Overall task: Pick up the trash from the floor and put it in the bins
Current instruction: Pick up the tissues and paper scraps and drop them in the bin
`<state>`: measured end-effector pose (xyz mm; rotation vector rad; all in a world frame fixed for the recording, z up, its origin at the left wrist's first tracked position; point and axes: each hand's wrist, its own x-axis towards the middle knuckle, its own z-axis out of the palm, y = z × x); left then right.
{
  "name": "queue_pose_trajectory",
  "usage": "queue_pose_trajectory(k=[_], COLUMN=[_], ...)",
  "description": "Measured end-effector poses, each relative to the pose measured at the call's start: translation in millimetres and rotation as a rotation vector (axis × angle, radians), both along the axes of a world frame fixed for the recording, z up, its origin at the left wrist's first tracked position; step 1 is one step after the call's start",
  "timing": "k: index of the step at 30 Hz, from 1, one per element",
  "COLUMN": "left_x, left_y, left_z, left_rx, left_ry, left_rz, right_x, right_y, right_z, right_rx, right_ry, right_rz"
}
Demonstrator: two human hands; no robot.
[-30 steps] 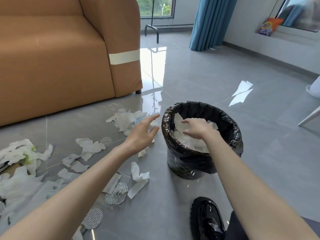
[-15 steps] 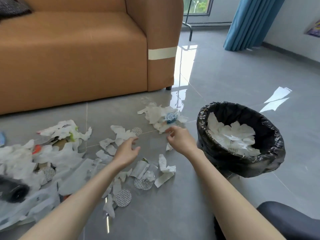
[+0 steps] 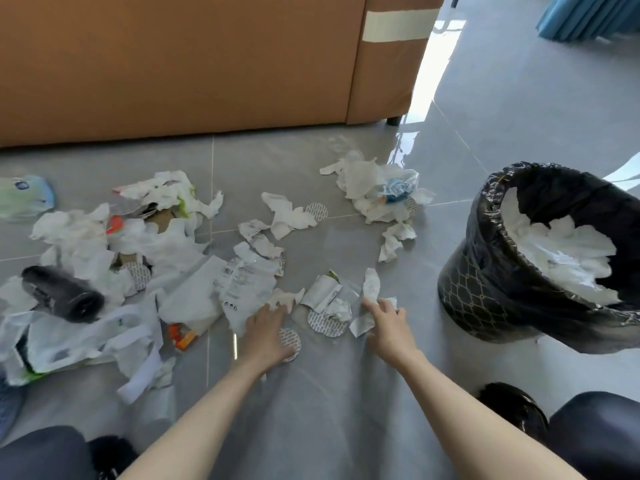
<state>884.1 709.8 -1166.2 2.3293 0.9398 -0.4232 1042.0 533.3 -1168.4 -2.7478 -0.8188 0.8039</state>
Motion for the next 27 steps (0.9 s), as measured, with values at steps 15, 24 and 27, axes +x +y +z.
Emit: queue_pose_trajectory(k=[15, 24, 27], left_x=[-26, -38, -35], left_y=[-2, 9, 11], left_z=[-13, -9, -6], left_rx=[-0.064, -0.081, -0.034], left_ry=[-0.222, -0.284, -0.371], left_rz=[0.232, 0.202, 0.125], right_x=[-1, -14, -26], right_y=[44, 92, 76], right_z=[38, 17, 2], right_rx=[0.533, -0.064, -0.129], right_ry=[-0.207, 0.068, 0.084], right_rz=[-0.371, 0.199, 0.168])
